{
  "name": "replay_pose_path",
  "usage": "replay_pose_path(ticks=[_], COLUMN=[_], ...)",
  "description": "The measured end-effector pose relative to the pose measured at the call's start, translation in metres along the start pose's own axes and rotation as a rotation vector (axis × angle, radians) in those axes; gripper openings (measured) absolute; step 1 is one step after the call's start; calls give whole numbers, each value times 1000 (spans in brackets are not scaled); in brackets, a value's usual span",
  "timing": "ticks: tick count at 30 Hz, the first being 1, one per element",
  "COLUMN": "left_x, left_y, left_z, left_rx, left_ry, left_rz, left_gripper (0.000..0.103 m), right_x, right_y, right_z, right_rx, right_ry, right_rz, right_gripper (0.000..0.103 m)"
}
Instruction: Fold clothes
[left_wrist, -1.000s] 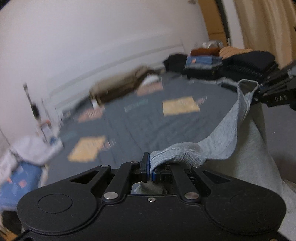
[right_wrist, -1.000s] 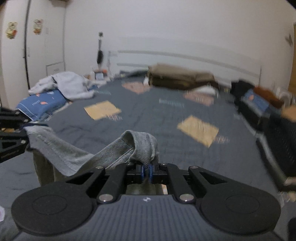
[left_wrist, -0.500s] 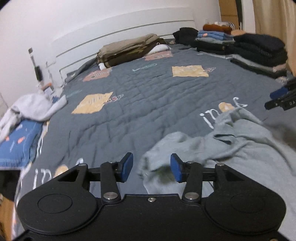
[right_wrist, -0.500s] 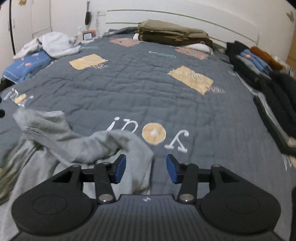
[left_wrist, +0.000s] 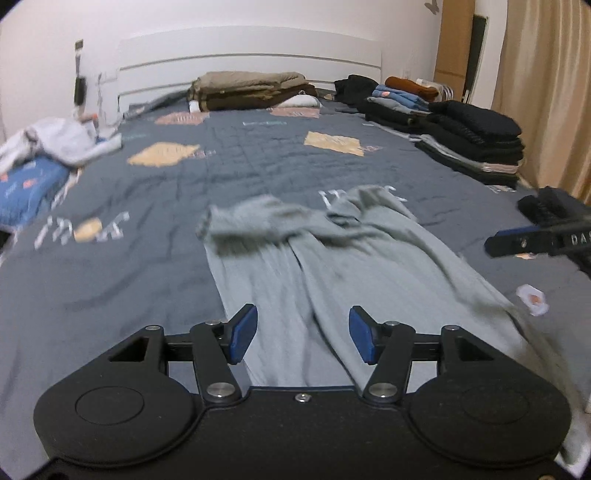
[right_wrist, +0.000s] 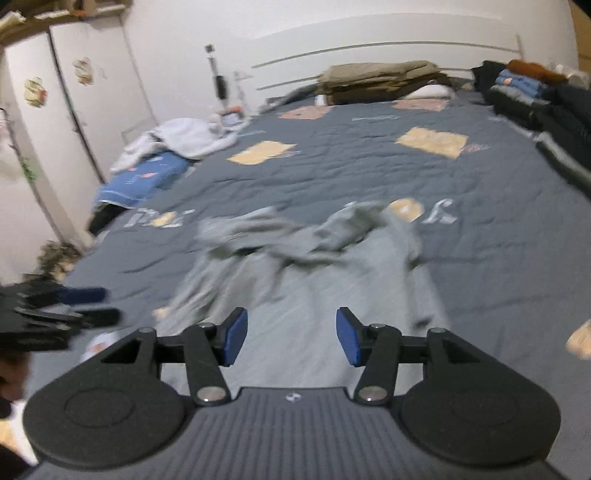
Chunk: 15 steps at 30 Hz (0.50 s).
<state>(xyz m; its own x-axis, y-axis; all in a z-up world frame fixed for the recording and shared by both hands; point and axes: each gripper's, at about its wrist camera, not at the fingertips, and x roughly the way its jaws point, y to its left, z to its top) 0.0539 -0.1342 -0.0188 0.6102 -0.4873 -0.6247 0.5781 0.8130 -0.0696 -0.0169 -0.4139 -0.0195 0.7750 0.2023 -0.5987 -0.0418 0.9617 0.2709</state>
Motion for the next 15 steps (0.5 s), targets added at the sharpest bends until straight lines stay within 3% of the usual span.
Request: replay_pose_path(ticks=[7, 15], left_x=[-28, -44], left_y=[-11, -5], left_z=[-47, -92], left_rx=[-59, -105], left_ry=[-15, 2], left_rz=[-11, 10], left_gripper=[55, 55], right_x=[-18, -7], right_y=[39, 59], right_z=[-53, -94], right_rx=[19, 56], right_ry=[3, 18], right_rz=[43, 126], right_gripper=[57, 58])
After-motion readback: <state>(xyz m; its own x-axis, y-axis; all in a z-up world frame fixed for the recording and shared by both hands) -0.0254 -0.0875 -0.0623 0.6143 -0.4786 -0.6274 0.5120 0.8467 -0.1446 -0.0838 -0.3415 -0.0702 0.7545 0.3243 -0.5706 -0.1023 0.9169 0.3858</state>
